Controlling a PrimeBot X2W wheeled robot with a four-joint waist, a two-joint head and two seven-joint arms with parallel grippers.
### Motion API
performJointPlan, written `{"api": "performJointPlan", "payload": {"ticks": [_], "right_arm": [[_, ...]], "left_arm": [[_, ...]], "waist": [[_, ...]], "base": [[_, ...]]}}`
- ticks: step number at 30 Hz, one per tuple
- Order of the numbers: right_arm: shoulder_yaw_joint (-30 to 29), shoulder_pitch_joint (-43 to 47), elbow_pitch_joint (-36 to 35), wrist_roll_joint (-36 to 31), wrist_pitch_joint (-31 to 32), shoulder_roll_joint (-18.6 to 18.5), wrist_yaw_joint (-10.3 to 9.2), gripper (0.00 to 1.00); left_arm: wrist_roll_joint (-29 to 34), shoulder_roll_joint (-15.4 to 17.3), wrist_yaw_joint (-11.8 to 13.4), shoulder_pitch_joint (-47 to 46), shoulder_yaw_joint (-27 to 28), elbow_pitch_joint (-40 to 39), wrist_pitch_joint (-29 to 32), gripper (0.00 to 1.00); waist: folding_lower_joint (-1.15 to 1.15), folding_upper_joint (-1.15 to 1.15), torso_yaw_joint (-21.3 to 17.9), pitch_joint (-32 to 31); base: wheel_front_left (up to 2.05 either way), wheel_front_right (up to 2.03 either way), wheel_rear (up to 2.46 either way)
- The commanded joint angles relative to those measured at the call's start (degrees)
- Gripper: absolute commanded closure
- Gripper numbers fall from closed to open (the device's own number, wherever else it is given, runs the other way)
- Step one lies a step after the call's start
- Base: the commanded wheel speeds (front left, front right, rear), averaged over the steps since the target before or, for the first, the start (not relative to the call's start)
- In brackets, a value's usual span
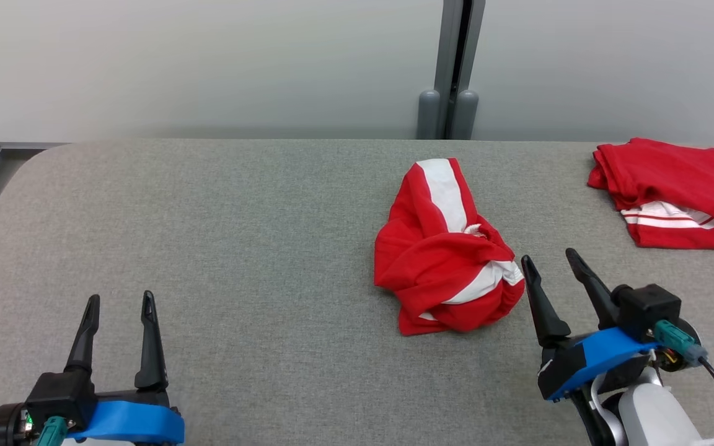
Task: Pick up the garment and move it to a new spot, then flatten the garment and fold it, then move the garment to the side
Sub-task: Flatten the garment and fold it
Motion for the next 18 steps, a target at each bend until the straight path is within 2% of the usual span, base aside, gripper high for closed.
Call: {"api": "performJointPlan", "payload": {"ticks": [1, 10, 18], "right_arm": [[0.30, -0.91, 0.87, 0.15, 0.32, -0.68, 0.00, 0.00], [2.55, -5.96, 13.93, 1.20, -0.45, -3.42, 0.00, 0.00], [5.43, -10.32, 26.31, 3.59, -2.93, -3.61, 0.00, 0.00]], "left_arm": [[0.28, 0.01, -0.06, -0.79, 0.23, 0.09, -0.27, 0.00], [1.01, -1.49, -1.05, -2.00, 0.03, 0.91, -0.27, 0.00], [1.91, -2.52, -1.65, -2.72, 0.21, 1.63, -0.27, 0.00]], "waist": [[0.00, 0.00, 0.40, 0.24], [0.00, 0.00, 3.92, 1.72], [0.00, 0.00, 6.22, 2.51]], "base": [[0.00, 0.00, 0.00], [0.00, 0.00, 0.00], [0.00, 0.00, 0.00]]}}
